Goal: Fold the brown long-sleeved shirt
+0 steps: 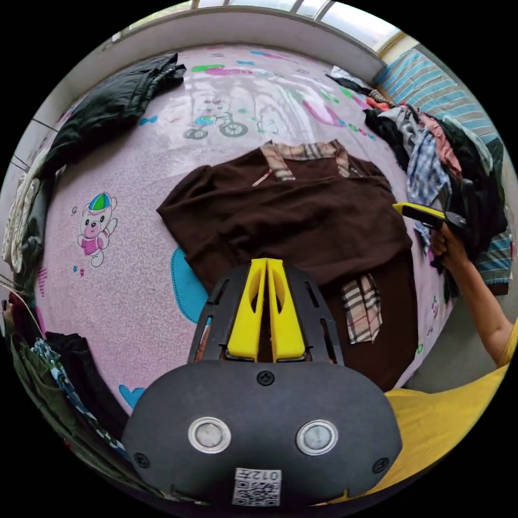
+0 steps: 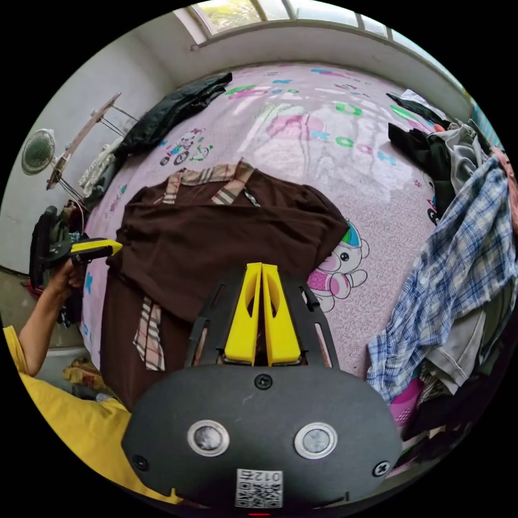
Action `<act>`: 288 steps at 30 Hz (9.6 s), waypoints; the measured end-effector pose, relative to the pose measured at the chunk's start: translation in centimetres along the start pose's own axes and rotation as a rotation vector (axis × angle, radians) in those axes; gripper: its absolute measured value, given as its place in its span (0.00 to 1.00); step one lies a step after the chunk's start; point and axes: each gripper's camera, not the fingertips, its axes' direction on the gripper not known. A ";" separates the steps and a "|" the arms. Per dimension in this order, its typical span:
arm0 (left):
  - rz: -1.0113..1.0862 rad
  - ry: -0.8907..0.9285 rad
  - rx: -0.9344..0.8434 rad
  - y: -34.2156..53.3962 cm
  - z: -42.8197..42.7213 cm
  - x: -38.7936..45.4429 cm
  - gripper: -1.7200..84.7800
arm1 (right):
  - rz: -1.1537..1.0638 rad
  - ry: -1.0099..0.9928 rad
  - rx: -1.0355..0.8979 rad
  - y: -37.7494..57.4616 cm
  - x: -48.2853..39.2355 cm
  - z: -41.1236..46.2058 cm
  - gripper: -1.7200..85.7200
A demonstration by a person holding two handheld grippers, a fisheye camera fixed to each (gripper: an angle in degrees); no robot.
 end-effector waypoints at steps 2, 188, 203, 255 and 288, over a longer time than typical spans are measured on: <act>-0.028 -0.101 -0.027 0.3 1.1 -0.1 0.02 | -0.018 0.067 -0.021 0.2 0.2 1.3 0.02; -0.357 0.788 0.196 66.6 -25.5 -8.9 0.02 | 0.257 -1.051 0.234 74.7 12.0 -5.0 0.02; -0.444 1.008 0.423 68.9 -31.2 -14.2 0.03 | 0.235 -1.188 0.416 75.0 11.8 -4.8 0.02; -0.431 0.353 -0.105 39.3 -6.5 -10.2 0.07 | 0.457 -0.406 -0.017 49.0 6.3 8.4 0.10; -0.323 0.351 -0.284 41.3 -4.2 -8.5 0.03 | 0.391 -0.297 -0.274 42.6 6.0 -2.2 0.04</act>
